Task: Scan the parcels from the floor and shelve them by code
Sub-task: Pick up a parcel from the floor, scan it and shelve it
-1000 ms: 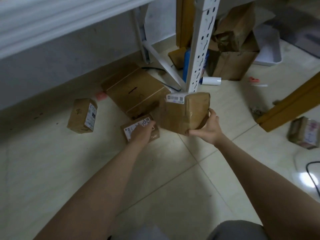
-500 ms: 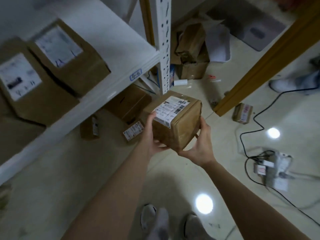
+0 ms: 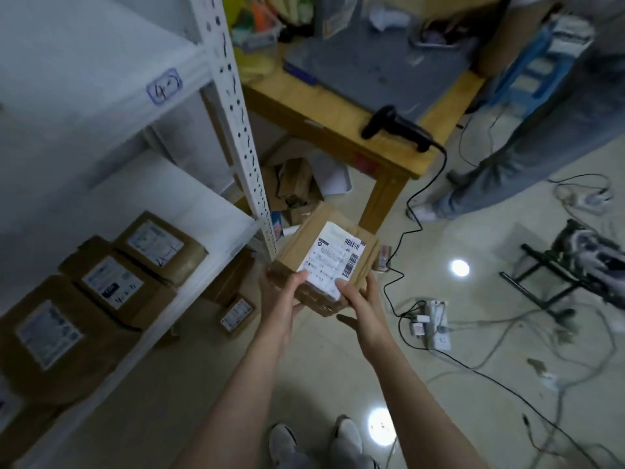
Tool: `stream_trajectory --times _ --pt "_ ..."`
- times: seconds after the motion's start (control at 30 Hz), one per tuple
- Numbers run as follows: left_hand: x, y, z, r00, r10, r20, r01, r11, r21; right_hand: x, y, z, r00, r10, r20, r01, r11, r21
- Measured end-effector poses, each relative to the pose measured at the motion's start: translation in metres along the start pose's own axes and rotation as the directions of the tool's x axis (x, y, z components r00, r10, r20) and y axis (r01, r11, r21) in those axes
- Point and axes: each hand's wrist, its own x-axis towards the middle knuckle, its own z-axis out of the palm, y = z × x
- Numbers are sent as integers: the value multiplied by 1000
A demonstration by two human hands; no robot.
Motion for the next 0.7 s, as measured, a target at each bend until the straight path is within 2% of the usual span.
stream_trajectory --times 0.17,0.33,0.47,0.57,0.7 --pt "-57 34 14 983 107 149 -120 990 77 -64 -36 2 996 -58 -63 68 982 174" --pt "-90 50 42 969 158 190 -167 985 36 -78 -67 -5 999 -34 -38 45 942 332" --pt "-88 67 59 965 152 215 -185 972 142 -65 -94 -23 998 -64 -12 64 946 319" --pt "-71 84 79 976 162 147 -193 953 234 -45 -123 -39 994 -105 1 100 944 316" --pt "-52 99 126 982 158 103 -177 961 211 -6 -166 -60 991 -100 89 72 961 268"
